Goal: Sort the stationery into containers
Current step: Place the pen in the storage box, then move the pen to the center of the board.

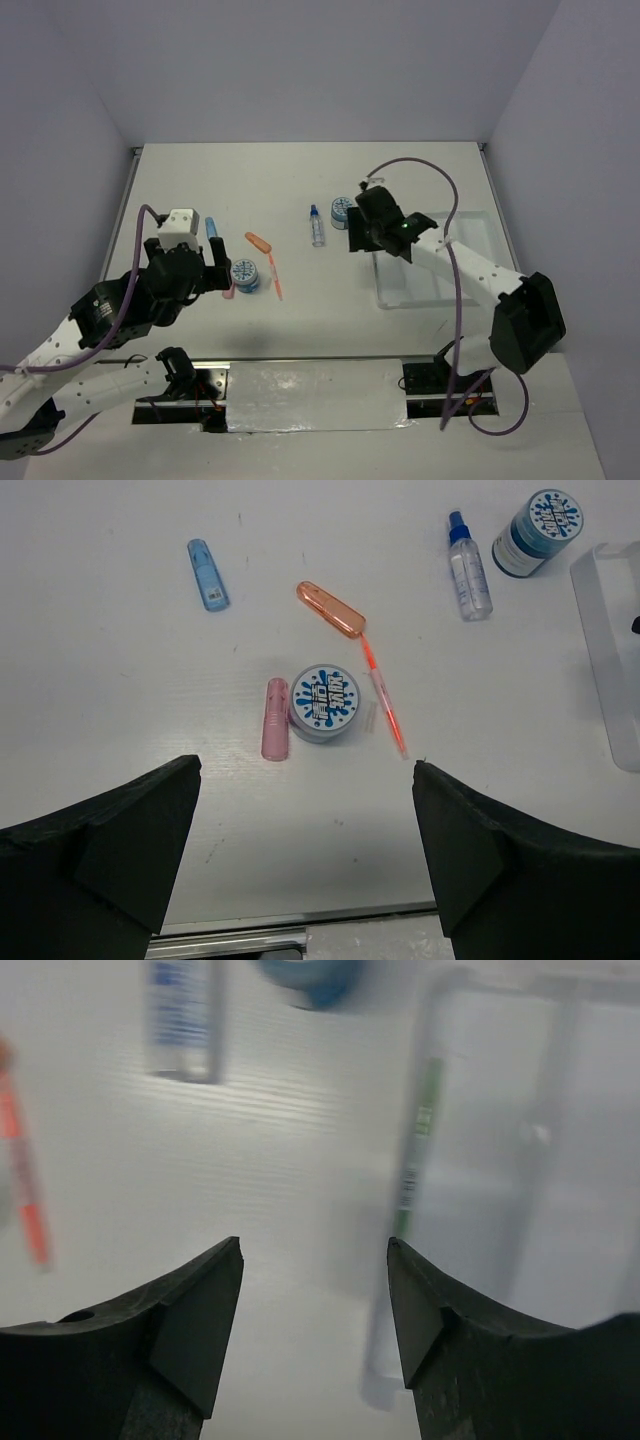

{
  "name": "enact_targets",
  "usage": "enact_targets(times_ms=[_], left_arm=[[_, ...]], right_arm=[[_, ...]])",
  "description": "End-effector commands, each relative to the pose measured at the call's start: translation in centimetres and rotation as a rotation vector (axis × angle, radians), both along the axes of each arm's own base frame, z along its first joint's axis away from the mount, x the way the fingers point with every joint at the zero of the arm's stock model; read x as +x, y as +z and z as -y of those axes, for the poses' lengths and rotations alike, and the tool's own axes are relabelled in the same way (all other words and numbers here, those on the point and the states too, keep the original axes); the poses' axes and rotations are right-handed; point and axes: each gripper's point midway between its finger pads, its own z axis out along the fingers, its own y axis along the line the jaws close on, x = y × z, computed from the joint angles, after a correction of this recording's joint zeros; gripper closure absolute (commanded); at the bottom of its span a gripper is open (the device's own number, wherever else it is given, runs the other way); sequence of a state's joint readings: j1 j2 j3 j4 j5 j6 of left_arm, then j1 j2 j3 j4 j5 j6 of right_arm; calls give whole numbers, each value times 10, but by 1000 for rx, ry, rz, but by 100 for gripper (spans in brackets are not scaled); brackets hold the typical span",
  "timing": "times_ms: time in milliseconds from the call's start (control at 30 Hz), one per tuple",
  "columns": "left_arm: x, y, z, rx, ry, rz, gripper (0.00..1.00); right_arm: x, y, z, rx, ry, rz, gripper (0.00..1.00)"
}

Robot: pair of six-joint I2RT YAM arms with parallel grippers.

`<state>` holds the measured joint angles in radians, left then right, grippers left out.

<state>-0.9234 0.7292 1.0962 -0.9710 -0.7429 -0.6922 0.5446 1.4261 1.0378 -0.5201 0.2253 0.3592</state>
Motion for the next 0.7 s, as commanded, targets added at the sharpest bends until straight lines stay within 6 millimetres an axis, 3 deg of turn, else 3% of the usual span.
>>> enact_targets(times_ms=[0, 33, 100, 233, 300, 333, 433, 667], left_arm=[[6, 6, -5, -48, 76, 40, 1], [7, 8, -11, -44, 109, 57, 1], [6, 10, -19, -52, 142, 71, 1], [2, 6, -24, -37, 105, 94, 1], [0, 0, -24, -35, 81, 101, 1], [-1, 7, -24, -81, 73, 134, 1], [-6, 13, -24, -130, 36, 171, 1], [-6, 12, -18, -136, 0, 176, 1]], right_arm=[[-24, 60, -90, 168, 174, 127, 33], [-25, 67, -105, 185, 168, 138, 33], [-41, 61, -138, 182, 220, 120, 33], [-43, 30, -195, 144, 260, 71, 36], [-41, 19, -210, 129, 276, 52, 41], [-40, 10, -222, 114, 289, 39, 44], [-36, -5, -235, 82, 301, 29, 49], [-35, -28, -252, 37, 341, -6, 50]])
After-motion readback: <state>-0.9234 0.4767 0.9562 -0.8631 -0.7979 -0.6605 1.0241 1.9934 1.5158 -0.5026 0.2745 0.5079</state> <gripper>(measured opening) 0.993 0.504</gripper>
